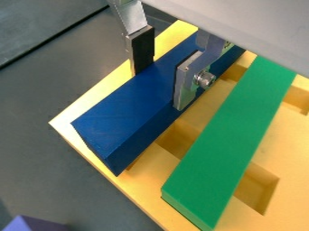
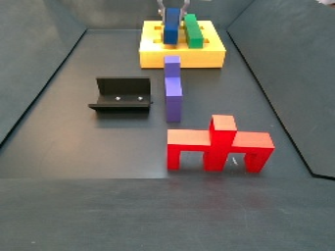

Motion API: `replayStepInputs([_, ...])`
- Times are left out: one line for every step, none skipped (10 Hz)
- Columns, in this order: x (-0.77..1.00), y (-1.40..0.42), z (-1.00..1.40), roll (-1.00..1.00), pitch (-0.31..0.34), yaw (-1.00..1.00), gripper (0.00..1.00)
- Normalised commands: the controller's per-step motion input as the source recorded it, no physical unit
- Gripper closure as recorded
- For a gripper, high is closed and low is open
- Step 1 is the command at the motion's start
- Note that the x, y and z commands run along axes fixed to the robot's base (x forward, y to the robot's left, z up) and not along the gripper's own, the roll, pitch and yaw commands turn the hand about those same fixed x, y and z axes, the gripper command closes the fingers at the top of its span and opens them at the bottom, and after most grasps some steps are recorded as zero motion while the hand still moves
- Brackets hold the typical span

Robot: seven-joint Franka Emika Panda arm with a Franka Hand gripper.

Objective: Pick up the blue object. Move up. Move to above the board. Insert the blue object.
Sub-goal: Insert the blue object.

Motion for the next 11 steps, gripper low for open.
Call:
replayStepInputs([0.14, -0.07, -0.44, 0.03, -0.11, 0.1, 1.0])
replayStepInputs([0.12, -0.09, -0.32, 0.07, -0.057, 0.11, 1.0])
replayStepInputs([0.11, -0.1, -0.29, 0.09, -0.039, 0.14, 1.0])
replayStepInputs([0.21, -0.11, -0.29, 0.11, 0.0, 0.2, 1.0])
replayStepInputs([0.22, -0.11, -0.28, 0.12, 0.0, 0.2, 1.0])
replayStepInputs([0.22, -0.15, -0.27, 0.12, 0.0, 0.16, 1.0])
replayStepInputs([0.09, -0.13, -0.36, 0.15, -0.019, 0.1, 1.0])
replayStepInputs([0.0, -0.1, -0.44, 0.18, -0.066, 0.07, 1.0])
replayStepInputs([-0.02, -0.09, -0.45, 0.18, -0.079, 0.0, 1.0])
replayStepInputs([-0.15, -0.08, -0.4, 0.16, -0.091, 0.0, 1.0])
replayStepInputs([-0.24, -0.05, -0.43, 0.15, -0.107, 0.0, 1.0])
